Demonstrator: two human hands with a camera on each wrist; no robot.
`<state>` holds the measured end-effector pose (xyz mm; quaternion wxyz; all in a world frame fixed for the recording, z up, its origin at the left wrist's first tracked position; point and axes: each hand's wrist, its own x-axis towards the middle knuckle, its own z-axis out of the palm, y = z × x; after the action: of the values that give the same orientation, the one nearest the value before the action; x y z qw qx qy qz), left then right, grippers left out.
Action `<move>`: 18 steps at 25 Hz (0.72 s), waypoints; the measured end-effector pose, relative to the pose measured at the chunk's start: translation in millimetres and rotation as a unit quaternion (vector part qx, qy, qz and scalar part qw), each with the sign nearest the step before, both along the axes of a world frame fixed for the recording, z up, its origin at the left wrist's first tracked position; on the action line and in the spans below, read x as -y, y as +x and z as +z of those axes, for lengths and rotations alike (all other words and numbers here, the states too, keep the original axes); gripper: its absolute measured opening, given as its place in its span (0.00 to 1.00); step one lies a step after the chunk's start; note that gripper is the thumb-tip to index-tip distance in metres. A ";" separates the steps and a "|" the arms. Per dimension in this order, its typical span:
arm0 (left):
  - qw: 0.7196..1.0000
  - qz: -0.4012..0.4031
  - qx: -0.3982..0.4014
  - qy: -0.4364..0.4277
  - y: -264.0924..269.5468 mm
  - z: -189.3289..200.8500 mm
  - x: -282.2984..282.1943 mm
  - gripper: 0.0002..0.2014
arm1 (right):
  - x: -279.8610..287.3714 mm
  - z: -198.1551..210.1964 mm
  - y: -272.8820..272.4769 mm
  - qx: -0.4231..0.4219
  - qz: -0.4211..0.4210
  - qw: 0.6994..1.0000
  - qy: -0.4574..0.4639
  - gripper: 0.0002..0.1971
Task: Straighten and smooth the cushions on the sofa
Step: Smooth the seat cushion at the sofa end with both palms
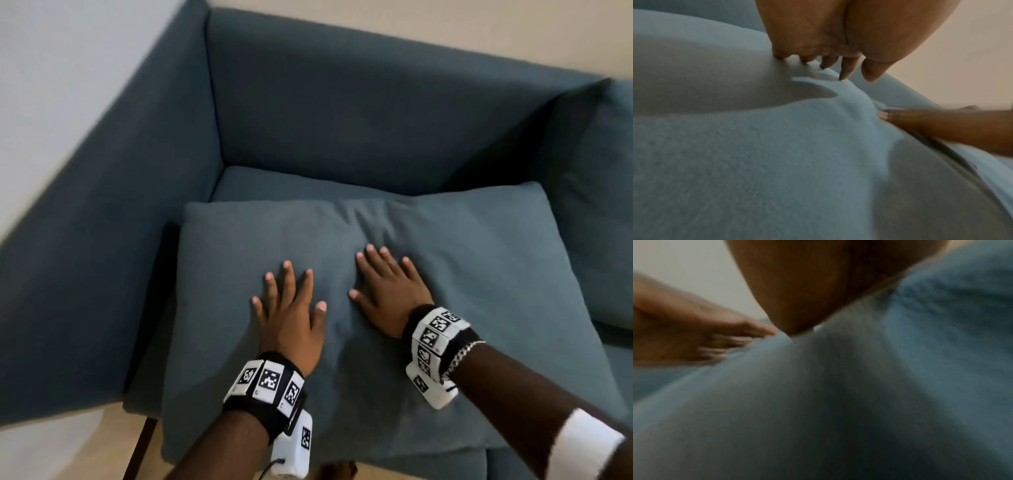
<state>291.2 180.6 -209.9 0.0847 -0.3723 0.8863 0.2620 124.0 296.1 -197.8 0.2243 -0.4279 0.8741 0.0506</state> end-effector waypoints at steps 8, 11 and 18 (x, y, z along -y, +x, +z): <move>0.999 -0.021 0.007 -0.023 -29.8 -21.2 -4.4 0.39 | -0.5 12.3 -37.5 -0.037 0.007 0.982 -0.184 0.38; 0.996 -0.048 -0.003 -0.077 -10.5 -35.5 -16.0 0.38 | -16.3 -27.4 -33.9 0.015 -0.020 0.999 0.037 0.38; 0.993 0.011 0.009 -0.119 -21.2 -26.5 -6.9 0.26 | 38.1 70.5 -51.9 -0.059 -0.169 0.867 -0.465 0.37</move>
<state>270.1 187.6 -236.4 0.0447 -0.3921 0.9062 0.1522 72.1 258.1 -127.2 -0.0473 -0.3242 0.8671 -0.3752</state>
